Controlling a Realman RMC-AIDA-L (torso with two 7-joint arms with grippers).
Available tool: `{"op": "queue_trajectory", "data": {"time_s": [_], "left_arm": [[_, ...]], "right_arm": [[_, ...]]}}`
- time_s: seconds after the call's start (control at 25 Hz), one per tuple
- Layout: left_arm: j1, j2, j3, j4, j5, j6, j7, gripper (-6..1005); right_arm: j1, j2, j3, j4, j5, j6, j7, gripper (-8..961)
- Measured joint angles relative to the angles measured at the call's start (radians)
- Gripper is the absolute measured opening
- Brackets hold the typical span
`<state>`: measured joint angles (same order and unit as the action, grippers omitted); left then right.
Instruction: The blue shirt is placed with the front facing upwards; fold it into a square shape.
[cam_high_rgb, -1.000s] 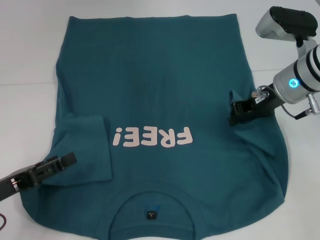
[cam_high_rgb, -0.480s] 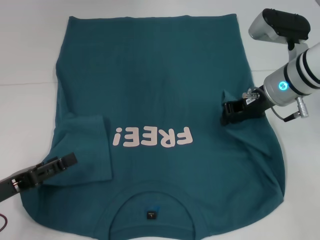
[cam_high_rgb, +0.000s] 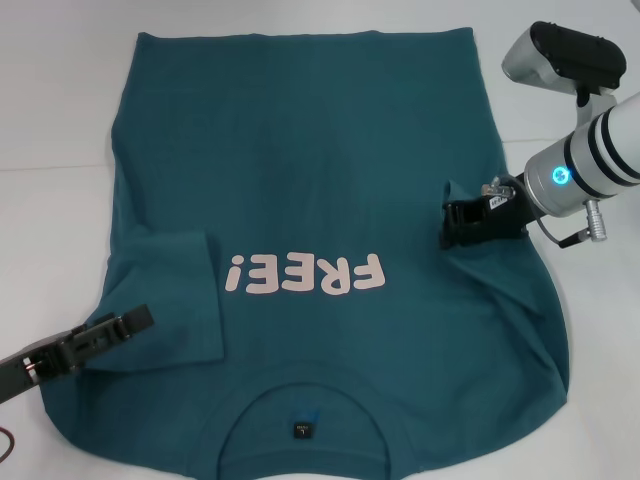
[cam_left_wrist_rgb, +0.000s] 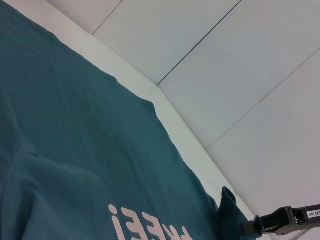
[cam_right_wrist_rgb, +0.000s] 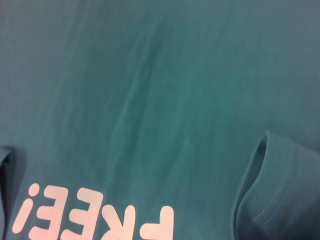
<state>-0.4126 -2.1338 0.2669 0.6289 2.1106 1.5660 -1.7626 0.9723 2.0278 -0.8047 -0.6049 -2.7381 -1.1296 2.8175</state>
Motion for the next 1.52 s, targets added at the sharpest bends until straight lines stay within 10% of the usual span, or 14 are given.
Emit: {"op": "queue_trajectory", "data": {"time_s": [0.4, 0.8, 1.16, 1.52], "left_arm": [[0.003, 0.0, 0.0, 0.0, 0.0, -0.003, 0.0, 950], [0.006, 0.0, 0.0, 0.0, 0.0, -0.003, 0.0, 950], [0.008, 0.0, 0.0, 0.0, 0.0, -0.003, 0.0, 949], [0.001, 0.0, 0.0, 0.0, 0.0, -0.003, 0.0, 949]], "right_arm": [[-0.009, -0.001, -0.005, 0.01, 0.134, -0.005, -0.065, 31], [-0.02, -0.016, -0.016, 0.003, 0.15, -0.025, -0.092, 486], [-0.104, -0.084, -0.022, -0.112, 0.129, -0.119, -0.07, 624], [-0.177, -0.085, -0.02, -0.126, 0.132, -0.098, -0.061, 651]]}}
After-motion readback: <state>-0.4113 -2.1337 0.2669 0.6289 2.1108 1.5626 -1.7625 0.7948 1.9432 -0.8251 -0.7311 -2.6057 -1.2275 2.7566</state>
